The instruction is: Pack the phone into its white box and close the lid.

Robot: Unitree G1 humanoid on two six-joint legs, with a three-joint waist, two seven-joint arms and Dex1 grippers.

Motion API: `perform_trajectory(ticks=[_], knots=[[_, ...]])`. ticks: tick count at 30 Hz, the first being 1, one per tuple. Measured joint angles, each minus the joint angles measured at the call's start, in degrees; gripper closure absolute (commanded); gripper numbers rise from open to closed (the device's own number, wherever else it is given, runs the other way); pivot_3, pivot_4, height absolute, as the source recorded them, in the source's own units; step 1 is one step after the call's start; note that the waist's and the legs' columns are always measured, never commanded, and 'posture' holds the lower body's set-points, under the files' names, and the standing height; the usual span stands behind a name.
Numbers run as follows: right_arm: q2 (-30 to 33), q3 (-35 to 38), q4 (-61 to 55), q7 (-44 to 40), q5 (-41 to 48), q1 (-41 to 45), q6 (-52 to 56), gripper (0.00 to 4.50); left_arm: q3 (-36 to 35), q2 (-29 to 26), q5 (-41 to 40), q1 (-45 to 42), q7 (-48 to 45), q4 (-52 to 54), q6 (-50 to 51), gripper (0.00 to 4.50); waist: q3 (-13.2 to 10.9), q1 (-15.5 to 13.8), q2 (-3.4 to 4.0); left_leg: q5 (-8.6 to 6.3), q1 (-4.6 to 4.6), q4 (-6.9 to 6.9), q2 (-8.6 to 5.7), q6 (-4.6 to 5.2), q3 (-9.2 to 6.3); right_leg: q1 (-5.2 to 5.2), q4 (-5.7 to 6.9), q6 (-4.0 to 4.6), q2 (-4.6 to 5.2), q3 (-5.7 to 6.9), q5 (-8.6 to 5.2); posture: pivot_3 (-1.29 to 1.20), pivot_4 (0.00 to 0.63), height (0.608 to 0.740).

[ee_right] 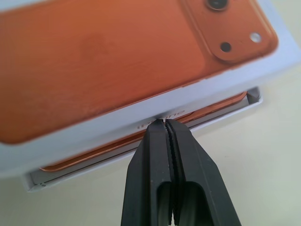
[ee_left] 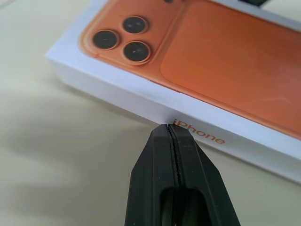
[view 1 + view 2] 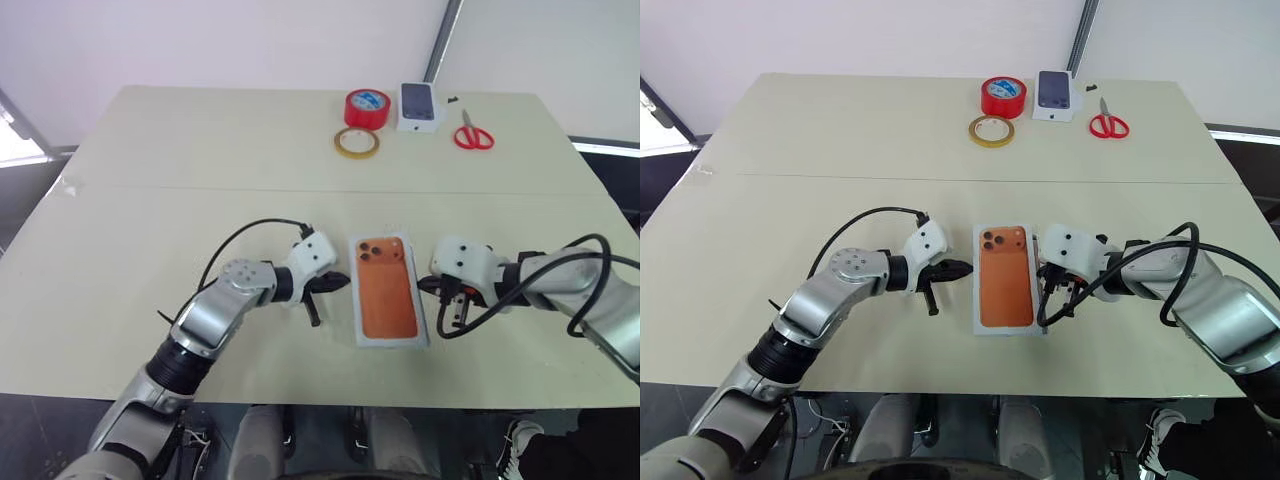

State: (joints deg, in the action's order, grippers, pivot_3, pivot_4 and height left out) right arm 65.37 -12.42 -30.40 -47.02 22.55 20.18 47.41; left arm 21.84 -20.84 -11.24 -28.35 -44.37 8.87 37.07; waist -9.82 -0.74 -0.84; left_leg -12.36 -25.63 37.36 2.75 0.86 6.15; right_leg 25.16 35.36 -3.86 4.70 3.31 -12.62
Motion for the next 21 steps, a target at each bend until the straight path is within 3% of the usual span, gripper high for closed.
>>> perform_trajectory(ticks=[21], knots=[[-1.14,3.64,0.36,-0.77,-3.18,-3.14,2.10,4.45,1.64,3.09,1.37,-1.76,0.00,-2.25,0.06,4.50,0.01,-0.05,-0.01,0.00,0.03,0.05,-0.01,0.00,-0.01,-0.07,0.03,-0.01,-0.02,0.01,0.00,0.00,0.150,0.740]])
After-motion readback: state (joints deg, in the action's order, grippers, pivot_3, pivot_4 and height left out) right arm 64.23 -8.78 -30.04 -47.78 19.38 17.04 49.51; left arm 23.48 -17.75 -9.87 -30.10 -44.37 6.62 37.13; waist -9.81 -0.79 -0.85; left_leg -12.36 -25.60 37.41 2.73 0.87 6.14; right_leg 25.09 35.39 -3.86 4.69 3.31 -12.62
